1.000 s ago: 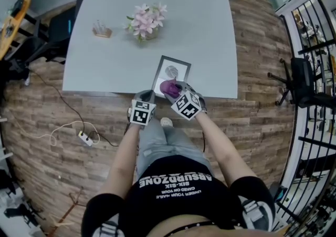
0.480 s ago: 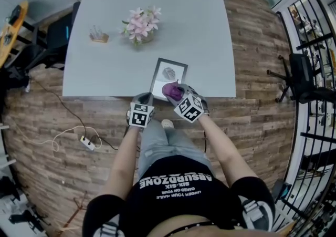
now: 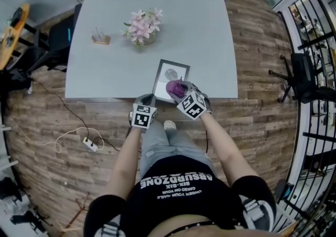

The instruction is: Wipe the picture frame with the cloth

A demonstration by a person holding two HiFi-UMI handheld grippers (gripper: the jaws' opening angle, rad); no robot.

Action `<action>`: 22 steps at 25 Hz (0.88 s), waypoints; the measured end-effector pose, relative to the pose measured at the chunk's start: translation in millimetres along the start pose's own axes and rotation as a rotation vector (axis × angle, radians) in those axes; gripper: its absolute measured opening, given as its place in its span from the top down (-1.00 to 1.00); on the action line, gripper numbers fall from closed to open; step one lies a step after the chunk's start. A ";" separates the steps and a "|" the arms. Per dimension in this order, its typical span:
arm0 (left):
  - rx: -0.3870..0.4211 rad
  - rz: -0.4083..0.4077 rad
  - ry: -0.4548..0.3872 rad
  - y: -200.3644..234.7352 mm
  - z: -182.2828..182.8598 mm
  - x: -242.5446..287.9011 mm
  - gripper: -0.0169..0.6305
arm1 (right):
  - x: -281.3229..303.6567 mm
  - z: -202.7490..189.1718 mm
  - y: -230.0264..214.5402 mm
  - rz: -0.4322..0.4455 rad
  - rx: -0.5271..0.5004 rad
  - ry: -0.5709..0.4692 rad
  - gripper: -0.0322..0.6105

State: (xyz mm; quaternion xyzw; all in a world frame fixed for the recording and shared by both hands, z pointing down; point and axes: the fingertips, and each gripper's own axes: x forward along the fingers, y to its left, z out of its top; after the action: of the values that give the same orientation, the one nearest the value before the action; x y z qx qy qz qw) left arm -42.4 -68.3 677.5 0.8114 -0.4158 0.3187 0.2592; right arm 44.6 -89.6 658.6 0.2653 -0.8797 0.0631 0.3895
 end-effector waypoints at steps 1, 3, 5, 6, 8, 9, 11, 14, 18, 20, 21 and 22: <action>0.002 0.001 0.000 0.6 0.2 0.3 0.90 | 1.0 0.4 -3.8 -0.005 0.002 0.000 0.32; 0.002 -0.001 0.000 1.2 0.0 0.3 0.90 | 2.7 0.4 -10.4 -0.013 0.005 0.002 0.32; 0.003 -0.005 0.001 0.6 -0.3 0.2 0.90 | 3.5 -0.3 -16.4 -0.021 0.000 0.006 0.32; 0.006 -0.006 0.001 0.2 -0.1 0.4 0.90 | 3.7 -0.7 -19.5 -0.025 -0.004 0.007 0.32; 0.010 -0.008 0.002 -0.5 0.3 0.9 0.90 | 4.6 -1.5 -25.4 -0.032 -0.008 0.007 0.32; 0.012 -0.009 0.002 -0.6 0.4 1.1 0.90 | 5.4 -2.2 -28.2 -0.037 -0.005 0.007 0.32; 0.013 -0.010 0.004 -0.5 0.2 1.2 0.90 | 6.6 -2.7 -33.7 -0.046 -0.002 0.012 0.32; 0.014 -0.013 0.004 -0.7 0.0 0.2 0.90 | 6.8 0.3 -43.2 -0.065 -0.007 0.019 0.31; 0.014 -0.015 0.000 0.0 0.4 0.1 0.90 | 9.8 1.9 -59.0 -0.106 -0.006 0.025 0.31; 0.012 -0.016 -0.001 -0.1 0.0 0.9 0.90 | 11.7 1.8 -67.1 -0.127 -0.005 0.028 0.31; 0.011 -0.017 -0.001 -0.4 -0.1 1.0 0.90 | 12.3 1.8 -70.9 -0.136 -0.004 0.029 0.31; 0.011 -0.018 -0.001 -0.6 -0.2 0.9 0.90 | 12.7 2.0 -74.6 -0.144 -0.003 0.032 0.31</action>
State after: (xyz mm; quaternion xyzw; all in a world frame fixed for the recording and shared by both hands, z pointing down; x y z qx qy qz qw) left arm -41.6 -68.3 678.2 0.8166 -0.4070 0.3182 0.2572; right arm 74.7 -159.0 659.2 0.3264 -0.8520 0.0376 0.4075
